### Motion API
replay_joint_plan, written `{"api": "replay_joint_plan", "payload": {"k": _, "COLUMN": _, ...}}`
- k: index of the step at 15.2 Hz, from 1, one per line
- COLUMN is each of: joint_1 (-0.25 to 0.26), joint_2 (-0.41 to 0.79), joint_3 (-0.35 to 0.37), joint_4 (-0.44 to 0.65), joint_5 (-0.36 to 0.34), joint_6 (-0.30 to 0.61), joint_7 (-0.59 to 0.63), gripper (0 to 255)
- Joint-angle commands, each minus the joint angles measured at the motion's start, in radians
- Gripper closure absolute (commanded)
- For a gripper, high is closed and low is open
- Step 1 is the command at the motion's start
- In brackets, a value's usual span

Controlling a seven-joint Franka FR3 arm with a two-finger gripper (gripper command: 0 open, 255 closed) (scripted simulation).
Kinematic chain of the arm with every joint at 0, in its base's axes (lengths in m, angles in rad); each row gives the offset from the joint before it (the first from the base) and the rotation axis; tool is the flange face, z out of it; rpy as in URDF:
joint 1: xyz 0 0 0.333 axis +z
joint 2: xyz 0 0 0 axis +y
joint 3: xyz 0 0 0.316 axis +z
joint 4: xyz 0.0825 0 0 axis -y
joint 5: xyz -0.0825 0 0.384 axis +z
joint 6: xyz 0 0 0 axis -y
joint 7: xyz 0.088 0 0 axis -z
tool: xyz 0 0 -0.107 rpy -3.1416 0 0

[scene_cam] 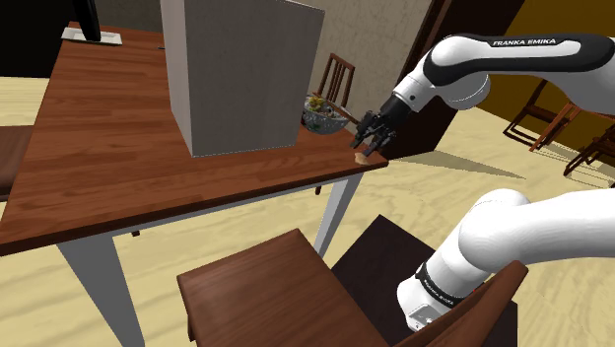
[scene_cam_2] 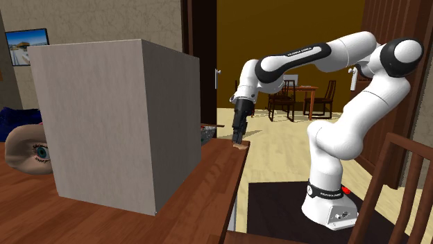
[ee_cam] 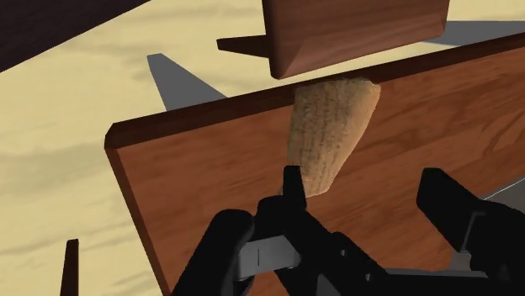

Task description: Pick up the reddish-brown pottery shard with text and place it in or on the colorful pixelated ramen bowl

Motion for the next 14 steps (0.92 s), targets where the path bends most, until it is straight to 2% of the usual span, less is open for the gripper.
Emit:
{"api": "replay_joint_plan", "payload": {"k": 1, "joint_1": 0.001, "joint_2": 0.001, "joint_3": 0.001, "joint_4": -0.002, "joint_5": 0.001, "joint_6": -0.001, "joint_7": 0.0, "gripper": 255}}
{"api": "replay_joint_plan", "payload": {"k": 9, "joint_1": 0.001, "joint_2": 0.003, "joint_3": 0.0, "joint_4": -0.003, "joint_5": 0.001, "joint_6": 0.002, "joint_7": -0.001, "gripper": 255}}
{"api": "replay_joint_plan", "payload": {"k": 10, "joint_1": 0.001, "joint_2": 0.003, "joint_3": 0.0, "joint_4": -0.003, "joint_5": 0.001, "joint_6": 0.002, "joint_7": -0.001, "gripper": 0}}
{"api": "replay_joint_plan", "payload": {"k": 12, "joint_1": -0.096, "joint_2": 0.064, "joint_3": 0.296, "joint_4": 0.146, "joint_5": -0.171, "joint_6": -0.186, "joint_7": 0.397, "gripper": 0}}
{"api": "replay_joint_plan", "payload": {"k": 13, "joint_1": -0.116, "joint_2": 0.099, "joint_3": 0.363, "joint_4": 0.197, "joint_5": -0.21, "joint_6": -0.244, "joint_7": 0.487, "gripper": 0}}
{"api": "replay_joint_plan", "payload": {"k": 14, "joint_1": -0.114, "joint_2": 0.1, "joint_3": 0.364, "joint_4": 0.184, "joint_5": -0.209, "joint_6": -0.23, "joint_7": 0.487, "gripper": 0}}
